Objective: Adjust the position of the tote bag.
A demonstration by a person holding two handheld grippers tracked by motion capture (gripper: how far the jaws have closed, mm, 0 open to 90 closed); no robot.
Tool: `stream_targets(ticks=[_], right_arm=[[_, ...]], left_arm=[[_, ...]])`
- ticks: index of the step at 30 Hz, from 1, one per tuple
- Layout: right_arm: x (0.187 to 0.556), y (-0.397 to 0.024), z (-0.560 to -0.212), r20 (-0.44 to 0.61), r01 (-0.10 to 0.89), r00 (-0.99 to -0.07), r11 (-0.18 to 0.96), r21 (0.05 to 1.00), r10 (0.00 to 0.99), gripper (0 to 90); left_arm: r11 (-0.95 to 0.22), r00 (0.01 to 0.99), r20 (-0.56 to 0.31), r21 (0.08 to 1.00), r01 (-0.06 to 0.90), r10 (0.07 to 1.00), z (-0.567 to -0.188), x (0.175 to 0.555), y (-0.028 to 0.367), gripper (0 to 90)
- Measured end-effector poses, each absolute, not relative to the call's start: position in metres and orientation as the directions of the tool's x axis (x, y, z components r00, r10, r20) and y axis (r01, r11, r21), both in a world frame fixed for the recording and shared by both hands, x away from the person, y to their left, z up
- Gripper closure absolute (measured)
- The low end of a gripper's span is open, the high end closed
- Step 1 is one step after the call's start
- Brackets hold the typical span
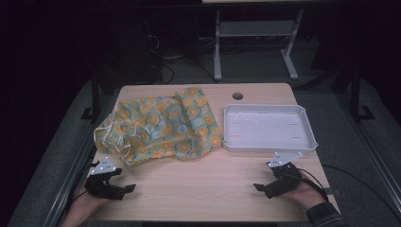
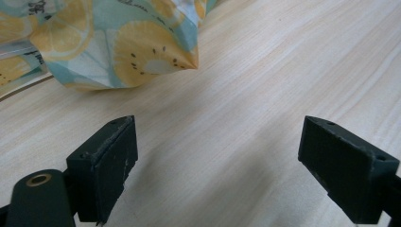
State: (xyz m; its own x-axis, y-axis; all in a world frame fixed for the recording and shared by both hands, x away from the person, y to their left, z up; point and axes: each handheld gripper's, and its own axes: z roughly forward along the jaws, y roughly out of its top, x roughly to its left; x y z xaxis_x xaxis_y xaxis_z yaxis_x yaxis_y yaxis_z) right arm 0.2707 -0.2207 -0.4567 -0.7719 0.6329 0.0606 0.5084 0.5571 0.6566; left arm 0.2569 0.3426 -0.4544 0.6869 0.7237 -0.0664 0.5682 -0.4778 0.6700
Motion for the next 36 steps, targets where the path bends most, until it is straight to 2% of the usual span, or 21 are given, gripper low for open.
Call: stream_targets(ticks=[6, 11, 16, 22, 29, 36], right_arm=[[0.270, -0.222, -0.457, 0.070, 0.523, -0.763, 0.551, 0.650, 0.642, 5.3], [0.271, -0.222, -0.458, 0.072, 0.526, -0.763, 0.552, 0.647, 0.643, 5.6], [0.272, -0.220, -0.459, 0.073, 0.526, -0.764, 0.554, 0.645, 0.641, 5.8], [0.273, -0.218, -0.460, 0.081, 0.531, -0.765, 0.556, 0.639, 0.639, 5.9], [0.273, -0.217, -0.460, 0.083, 0.534, -0.768, 0.562, 0.631, 0.636, 5.9], [0.273, -0.217, -0.460, 0.080, 0.532, -0.770, 0.568, 0.628, 0.633, 6.0]], left_arm=[[-0.504, 0.705, -0.059, 0.658, 0.560, 0.707, -0.448, 0.254, 0.339, 13.9], [-0.521, 0.719, -0.065, 0.644, 0.560, 0.692, -0.439, 0.252, 0.336, 21.6], [-0.495, 0.712, -0.091, 0.658, 0.568, 0.696, -0.422, 0.253, 0.338, 40.6], [-0.460, 0.683, -0.083, 0.680, 0.571, 0.726, -0.398, 0.261, 0.342, 53.2], [-0.426, 0.648, -0.061, 0.706, 0.566, 0.760, -0.381, 0.272, 0.343, 49.5], [-0.420, 0.627, -0.074, 0.681, 0.600, 0.776, -0.392, 0.289, 0.335, 47.6]])
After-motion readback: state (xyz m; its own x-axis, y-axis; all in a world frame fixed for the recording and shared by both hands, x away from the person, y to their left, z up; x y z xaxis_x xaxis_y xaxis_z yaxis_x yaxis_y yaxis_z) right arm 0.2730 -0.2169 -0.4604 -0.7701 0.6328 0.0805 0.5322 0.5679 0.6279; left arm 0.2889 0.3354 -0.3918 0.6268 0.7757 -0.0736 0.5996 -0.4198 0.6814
